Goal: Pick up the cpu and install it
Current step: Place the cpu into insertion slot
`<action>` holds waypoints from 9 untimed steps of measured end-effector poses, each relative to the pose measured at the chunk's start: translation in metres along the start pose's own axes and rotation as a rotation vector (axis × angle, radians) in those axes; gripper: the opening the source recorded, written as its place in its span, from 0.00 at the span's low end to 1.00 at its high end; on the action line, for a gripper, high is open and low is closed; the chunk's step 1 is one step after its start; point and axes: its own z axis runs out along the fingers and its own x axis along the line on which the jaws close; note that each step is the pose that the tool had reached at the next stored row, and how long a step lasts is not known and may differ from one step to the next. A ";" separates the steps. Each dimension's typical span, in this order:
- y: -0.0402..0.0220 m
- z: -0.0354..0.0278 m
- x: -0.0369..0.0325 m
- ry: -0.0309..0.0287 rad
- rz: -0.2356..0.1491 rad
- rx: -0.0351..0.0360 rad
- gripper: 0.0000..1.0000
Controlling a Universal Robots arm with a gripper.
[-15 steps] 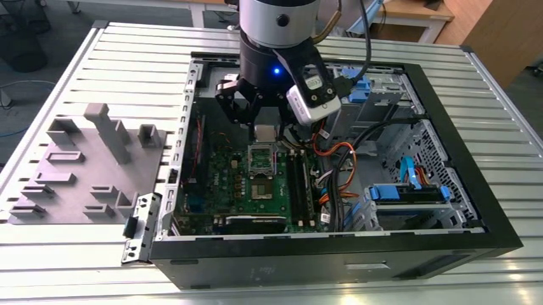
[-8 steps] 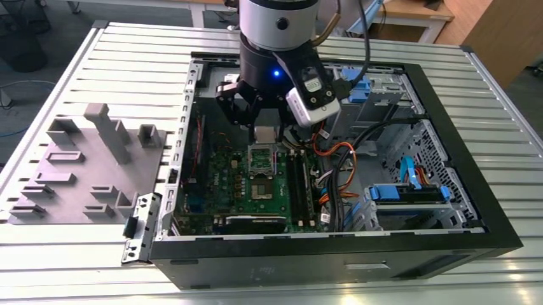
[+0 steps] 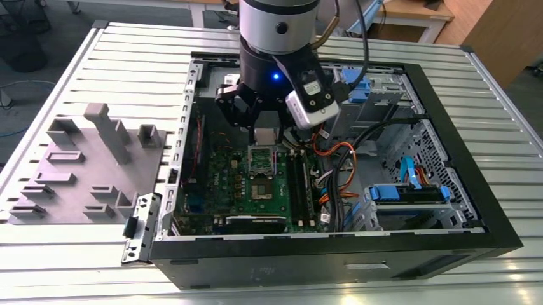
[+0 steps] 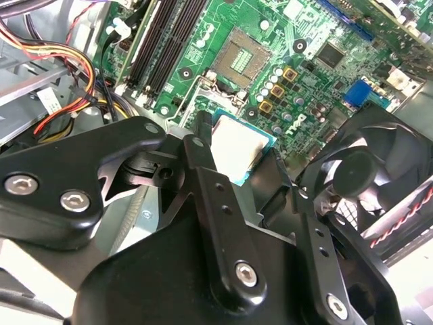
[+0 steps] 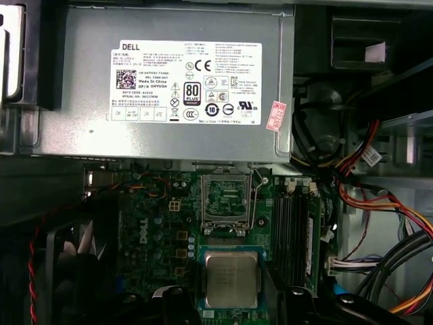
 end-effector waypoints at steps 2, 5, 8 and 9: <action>-0.0001 0.0018 0.0000 0.0001 0.000 0.0001 0.47; -0.0001 0.0044 0.0000 0.0000 0.000 0.0000 0.47; -0.0002 0.0072 0.0001 -0.0001 0.000 -0.0003 0.47; -0.0002 0.0085 0.0001 -0.0001 0.000 -0.0008 0.47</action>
